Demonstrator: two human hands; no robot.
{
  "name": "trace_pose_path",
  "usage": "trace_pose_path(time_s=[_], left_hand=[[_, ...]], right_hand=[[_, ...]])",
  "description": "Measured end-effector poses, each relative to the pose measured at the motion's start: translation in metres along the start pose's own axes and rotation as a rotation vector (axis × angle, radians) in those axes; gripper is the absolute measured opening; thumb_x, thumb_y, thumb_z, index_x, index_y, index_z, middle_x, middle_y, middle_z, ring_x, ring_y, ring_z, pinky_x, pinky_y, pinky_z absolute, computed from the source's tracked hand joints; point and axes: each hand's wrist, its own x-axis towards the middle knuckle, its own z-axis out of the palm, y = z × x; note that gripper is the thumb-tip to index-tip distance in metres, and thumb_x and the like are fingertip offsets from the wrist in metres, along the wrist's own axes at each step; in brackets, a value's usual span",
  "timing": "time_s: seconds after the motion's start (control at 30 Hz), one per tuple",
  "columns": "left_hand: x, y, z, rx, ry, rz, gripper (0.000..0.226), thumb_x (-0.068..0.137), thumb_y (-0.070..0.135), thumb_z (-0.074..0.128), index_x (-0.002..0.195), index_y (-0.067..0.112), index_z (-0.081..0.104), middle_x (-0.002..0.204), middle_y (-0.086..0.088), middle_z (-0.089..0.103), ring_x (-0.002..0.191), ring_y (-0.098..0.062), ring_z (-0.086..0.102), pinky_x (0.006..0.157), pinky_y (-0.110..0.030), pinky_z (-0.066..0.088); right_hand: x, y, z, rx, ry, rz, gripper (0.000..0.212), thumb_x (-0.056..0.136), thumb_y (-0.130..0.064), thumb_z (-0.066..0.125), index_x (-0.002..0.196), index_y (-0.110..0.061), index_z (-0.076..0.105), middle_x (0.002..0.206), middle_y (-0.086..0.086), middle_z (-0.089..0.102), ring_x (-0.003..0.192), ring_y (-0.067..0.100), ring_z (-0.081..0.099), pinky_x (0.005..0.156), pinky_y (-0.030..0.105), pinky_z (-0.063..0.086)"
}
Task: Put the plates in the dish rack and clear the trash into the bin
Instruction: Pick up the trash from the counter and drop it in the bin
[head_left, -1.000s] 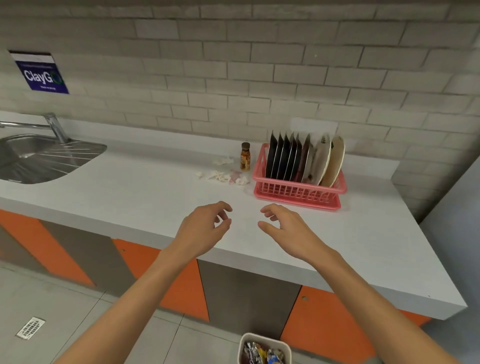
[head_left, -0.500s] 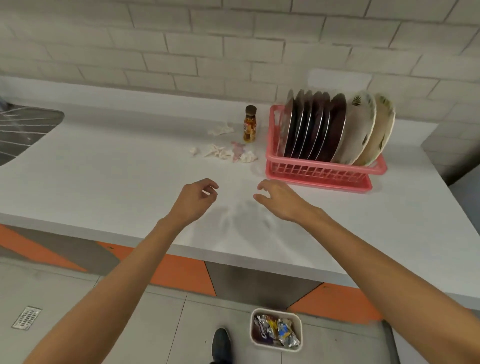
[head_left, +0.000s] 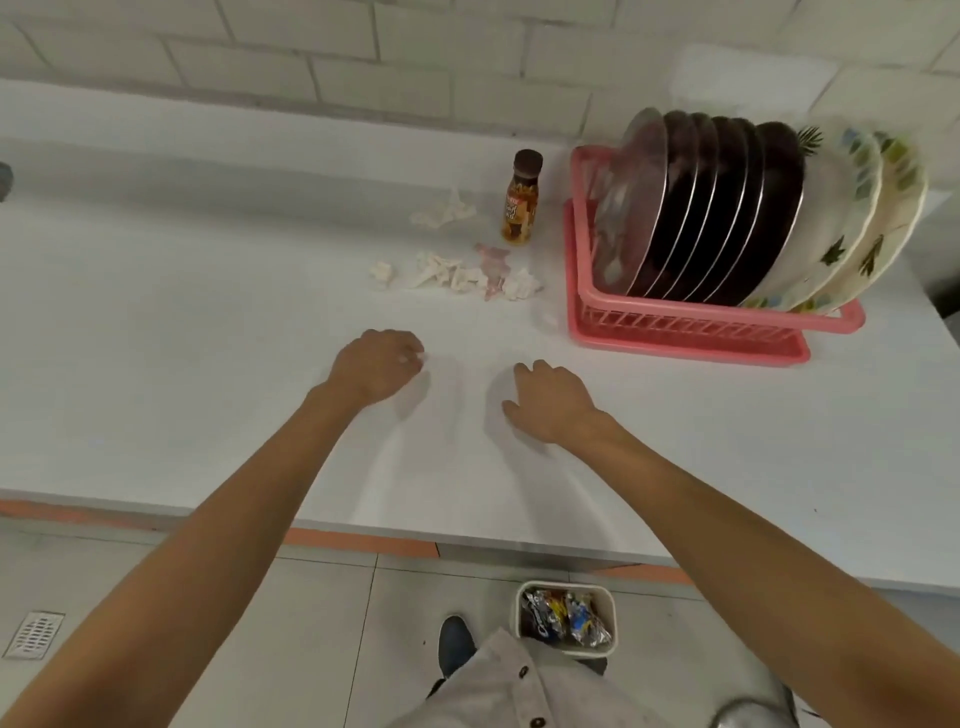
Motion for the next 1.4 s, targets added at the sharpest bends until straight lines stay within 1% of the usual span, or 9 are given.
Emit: trace_pose_path(time_s=[0.2, 0.33, 0.5, 0.73, 0.93, 1.07, 1.2, 1.3, 1.4], left_hand=[[0.067, 0.003, -0.024, -0.264, 0.318, -0.027, 0.019, 0.086, 0.019, 0.062, 0.104, 0.020, 0.068, 0.109, -0.004, 0.067, 0.103, -0.022, 0.064, 0.088, -0.030, 0.048], [0.120, 0.001, -0.022, -0.178, 0.189, -0.152, 0.054, 0.082, 0.046, 0.071, 0.129, 0.025, 0.055, 0.141, -0.006, 0.046, 0.131, -0.030, 0.042, 0.105, -0.042, 0.039], [0.151, 0.024, 0.001, -0.201, 0.111, -0.108, 0.084, 0.071, 0.068, 0.069, 0.143, 0.035, 0.041, 0.150, -0.003, 0.038, 0.136, -0.031, 0.039, 0.111, -0.049, 0.032], [0.155, 0.041, 0.029, -0.061, 0.214, 0.017, 0.034, 0.085, 0.033, 0.071, 0.116, 0.020, 0.067, 0.134, -0.005, 0.052, 0.125, -0.029, 0.046, 0.102, -0.042, 0.040], [0.103, 0.010, 0.047, -0.303, 0.433, 0.096, 0.017, 0.093, 0.008, 0.044, 0.106, 0.000, 0.050, 0.089, -0.015, 0.054, 0.087, -0.031, 0.052, 0.067, -0.031, 0.031], [0.069, -0.002, 0.063, -0.441, 0.508, 0.200, 0.023, 0.094, 0.006, 0.040, 0.115, 0.003, 0.048, 0.098, -0.011, 0.059, 0.091, -0.031, 0.058, 0.075, -0.032, 0.041], [0.073, -0.009, 0.064, -0.456, 0.589, 0.235, 0.047, 0.090, 0.003, 0.036, 0.135, 0.004, 0.052, 0.121, -0.019, 0.058, 0.110, -0.024, 0.054, 0.099, -0.016, 0.035], [0.070, -0.003, 0.060, -0.522, 0.590, 0.211, 0.037, 0.085, 0.001, 0.038, 0.106, 0.003, 0.068, 0.095, -0.014, 0.059, 0.089, -0.024, 0.059, 0.080, -0.021, 0.040], [0.064, 0.005, 0.053, -0.680, 0.559, 0.159, 0.025, 0.083, -0.002, 0.036, 0.079, 0.009, 0.058, 0.072, 0.002, 0.052, 0.069, -0.002, 0.056, 0.068, -0.016, 0.041]], right_hand=[[0.004, -0.005, -0.007, -0.107, -0.007, 0.020, 0.037, 0.097, -0.034, 0.045, 0.116, -0.007, 0.059, 0.117, 0.014, 0.060, 0.108, 0.033, 0.056, 0.087, 0.036, 0.044], [0.004, -0.016, 0.007, -0.174, 0.016, 0.032, 0.028, 0.096, -0.026, 0.043, 0.107, -0.007, 0.060, 0.106, 0.009, 0.062, 0.101, 0.030, 0.056, 0.075, 0.034, 0.037], [0.010, -0.016, 0.012, -0.243, 0.018, 0.053, 0.029, 0.099, -0.029, 0.041, 0.109, -0.011, 0.062, 0.108, 0.007, 0.059, 0.100, 0.028, 0.055, 0.074, 0.033, 0.037], [0.012, -0.027, 0.011, -0.310, -0.064, 0.077, 0.047, 0.105, -0.034, 0.030, 0.139, -0.006, 0.047, 0.144, 0.019, 0.046, 0.127, 0.038, 0.047, 0.110, 0.054, 0.032], [0.012, -0.021, 0.013, -0.156, 0.004, 0.042, 0.041, 0.102, -0.038, 0.037, 0.119, -0.009, 0.061, 0.116, 0.012, 0.059, 0.106, 0.030, 0.059, 0.093, 0.041, 0.045], [0.006, 0.001, 0.004, -0.056, 0.048, 0.033, 0.031, 0.097, -0.029, 0.045, 0.112, -0.007, 0.061, 0.103, 0.010, 0.065, 0.099, 0.030, 0.063, 0.071, 0.031, 0.039], [0.025, 0.021, -0.016, 0.106, 0.126, 0.117, 0.029, 0.092, -0.024, 0.050, 0.113, -0.010, 0.064, 0.108, 0.010, 0.065, 0.101, 0.033, 0.061, 0.078, 0.035, 0.046], [0.051, 0.020, -0.031, 0.148, 0.267, 0.081, 0.030, 0.088, -0.018, 0.053, 0.115, -0.010, 0.064, 0.113, 0.011, 0.064, 0.096, 0.032, 0.062, 0.077, 0.035, 0.049], [0.079, 0.017, -0.035, 0.124, 0.329, 0.045, 0.042, 0.089, -0.015, 0.055, 0.131, -0.012, 0.053, 0.143, 0.012, 0.037, 0.093, 0.032, 0.063, 0.073, 0.034, 0.046]])
